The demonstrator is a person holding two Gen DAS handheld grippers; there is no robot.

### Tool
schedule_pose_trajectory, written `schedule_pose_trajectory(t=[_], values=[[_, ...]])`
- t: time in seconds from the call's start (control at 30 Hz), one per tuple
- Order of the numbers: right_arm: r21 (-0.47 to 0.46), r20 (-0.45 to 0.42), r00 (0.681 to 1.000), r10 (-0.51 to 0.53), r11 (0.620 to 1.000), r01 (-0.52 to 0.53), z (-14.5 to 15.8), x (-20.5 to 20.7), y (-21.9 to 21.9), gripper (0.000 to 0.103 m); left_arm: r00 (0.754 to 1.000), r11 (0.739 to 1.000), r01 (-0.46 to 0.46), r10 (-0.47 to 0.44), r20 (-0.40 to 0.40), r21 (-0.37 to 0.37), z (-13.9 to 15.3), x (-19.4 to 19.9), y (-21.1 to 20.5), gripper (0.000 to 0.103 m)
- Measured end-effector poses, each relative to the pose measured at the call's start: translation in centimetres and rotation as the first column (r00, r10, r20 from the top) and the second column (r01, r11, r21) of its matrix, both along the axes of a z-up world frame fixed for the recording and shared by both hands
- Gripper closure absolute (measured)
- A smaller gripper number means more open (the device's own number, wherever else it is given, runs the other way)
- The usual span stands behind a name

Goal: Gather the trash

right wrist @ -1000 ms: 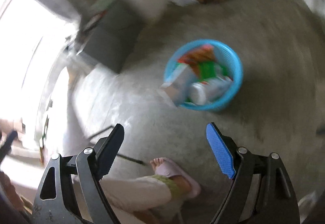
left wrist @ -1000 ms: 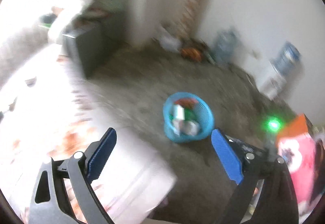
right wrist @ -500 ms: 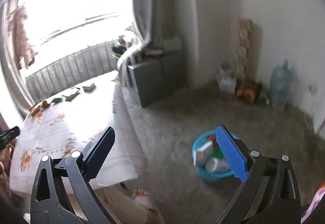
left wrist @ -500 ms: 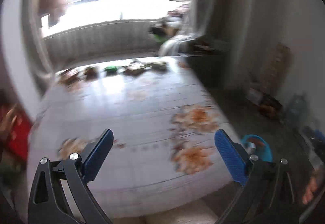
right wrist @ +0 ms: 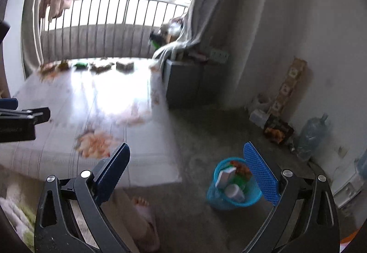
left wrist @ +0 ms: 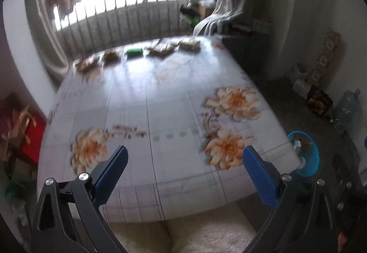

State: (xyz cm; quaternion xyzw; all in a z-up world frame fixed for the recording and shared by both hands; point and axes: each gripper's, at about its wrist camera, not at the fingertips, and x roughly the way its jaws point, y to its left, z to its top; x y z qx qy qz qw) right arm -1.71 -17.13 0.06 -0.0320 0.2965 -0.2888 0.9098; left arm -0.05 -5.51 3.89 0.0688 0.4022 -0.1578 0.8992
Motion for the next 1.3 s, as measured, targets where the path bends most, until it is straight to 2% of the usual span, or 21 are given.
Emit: schedule_pose_trajectory(t=[0.13,0.4,1.3], values=[[0.065,-0.057,0.998,0.005,0.998,-0.002,-0.6,0.5,-0.3,0.008,0.998,0.999,-0.043,0.043,-0.054,-0.004,-0.9,0.3,0.2,0.005],[0.21,-0.114,0.993,-0.007,0.977,0.03,-1.8,1.4,-1.3,0.008,0.996,0.998,-0.052,0.055,-0.073,0.043,-1.3,-0.1,-0.1,0.005],[0.234,-0.126,0.992,-0.004,0.972,0.034,-1.9,1.3,-1.6,0.008,0.993,0.992,-0.08,0.087,-0.075,0.095,-1.3,0.1,-0.2,0.005]])
